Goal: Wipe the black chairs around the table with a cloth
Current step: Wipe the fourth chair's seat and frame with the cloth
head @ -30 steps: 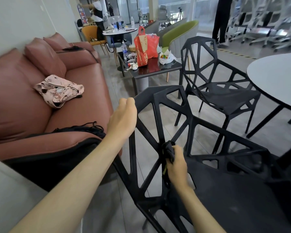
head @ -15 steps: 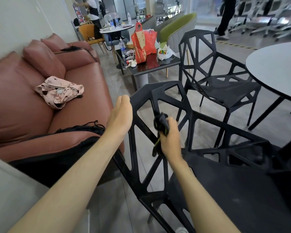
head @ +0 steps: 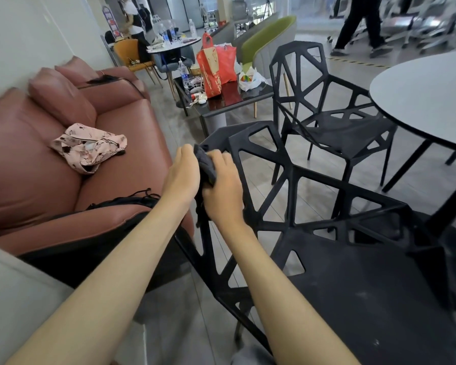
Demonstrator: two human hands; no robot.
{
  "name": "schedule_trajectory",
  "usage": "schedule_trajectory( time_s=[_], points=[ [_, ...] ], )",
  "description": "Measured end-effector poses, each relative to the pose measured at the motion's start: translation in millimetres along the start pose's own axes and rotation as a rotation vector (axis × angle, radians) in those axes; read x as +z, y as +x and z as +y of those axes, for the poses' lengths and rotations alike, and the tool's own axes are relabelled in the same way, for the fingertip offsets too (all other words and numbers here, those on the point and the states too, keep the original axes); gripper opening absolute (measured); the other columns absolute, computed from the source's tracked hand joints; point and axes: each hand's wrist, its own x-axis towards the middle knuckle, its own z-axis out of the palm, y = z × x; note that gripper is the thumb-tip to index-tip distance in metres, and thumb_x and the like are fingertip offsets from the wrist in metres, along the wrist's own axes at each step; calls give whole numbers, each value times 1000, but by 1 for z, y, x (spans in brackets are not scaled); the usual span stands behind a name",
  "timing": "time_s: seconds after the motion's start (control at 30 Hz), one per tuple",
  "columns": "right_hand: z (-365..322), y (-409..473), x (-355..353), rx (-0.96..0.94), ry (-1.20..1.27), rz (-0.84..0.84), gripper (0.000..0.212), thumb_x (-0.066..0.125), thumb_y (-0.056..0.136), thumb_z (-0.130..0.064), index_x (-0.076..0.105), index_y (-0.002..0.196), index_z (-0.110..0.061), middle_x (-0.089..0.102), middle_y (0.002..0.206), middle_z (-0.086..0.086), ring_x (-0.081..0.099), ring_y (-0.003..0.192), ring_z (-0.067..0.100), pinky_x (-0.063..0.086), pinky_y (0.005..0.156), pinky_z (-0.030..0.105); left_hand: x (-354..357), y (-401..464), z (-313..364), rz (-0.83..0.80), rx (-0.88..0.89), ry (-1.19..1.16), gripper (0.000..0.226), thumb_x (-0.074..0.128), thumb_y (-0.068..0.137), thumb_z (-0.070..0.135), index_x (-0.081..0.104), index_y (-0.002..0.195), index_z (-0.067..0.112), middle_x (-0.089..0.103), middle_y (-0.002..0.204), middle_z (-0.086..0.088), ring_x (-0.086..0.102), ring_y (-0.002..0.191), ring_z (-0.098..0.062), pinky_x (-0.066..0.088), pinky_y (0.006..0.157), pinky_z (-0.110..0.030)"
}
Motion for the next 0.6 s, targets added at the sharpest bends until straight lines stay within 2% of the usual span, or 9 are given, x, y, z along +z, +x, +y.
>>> schedule_trajectory(
  time_s=[0.1, 0.2, 0.27, 0.33, 0.43, 0.6],
  points=[
    [14, -10, -2, -14, -6, -25, 42, 54, 80, 7, 54, 111, -21, 51, 104, -1, 52, 93, 25, 48, 68, 42, 0, 0, 0, 5, 2, -16, 46, 26, 76, 55, 54, 91, 23, 63, 94, -8, 58, 88, -28, 45, 86, -45],
    [70, -51, -16, 185, -1, -67, 51, 56, 80, 13, 53, 114, -25, 53, 109, -2, 57, 103, 25, 54, 81, 48, 0, -1, 2, -6, -2, -22, 47, 22, 77, 54, 51, 96, 22, 53, 91, -8, 51, 82, -26, 41, 78, -42],
    [102, -75, -28, 356, 27, -83, 55, 55, 81, 15, 53, 113, -30, 56, 108, -2, 59, 104, 22, 54, 85, 45, 1, -1, 0, -12, 12, -3, 42, 20, 81, 53, 47, 92, 23, 49, 89, -6, 48, 81, -25, 39, 76, -41],
    [108, -81, -34, 430, 46, -97, 56, 54, 83, 14, 53, 112, -34, 57, 110, -1, 62, 102, 19, 55, 85, 44, 2, 2, -3, 7, 33, 29, 34, 20, 91, 49, 44, 90, 26, 48, 89, -4, 48, 81, -24, 38, 77, -40],
    [81, -57, -26, 322, 46, -75, 48, 55, 84, 11, 51, 108, -29, 55, 107, -1, 60, 99, 21, 54, 82, 51, 4, 6, -5, 54, 57, 128, 32, 19, 99, 43, 45, 92, 26, 52, 91, -2, 50, 87, -24, 39, 83, -43],
    [6, -4, -5, 26, 114, -50, 31, 53, 81, 6, 55, 102, -17, 52, 98, 0, 53, 87, 24, 47, 69, 44, 3, 11, -6, 62, 88, 129, 37, 22, 102, 40, 54, 99, 21, 60, 97, -3, 53, 90, -24, 41, 89, -43]
  ],
)
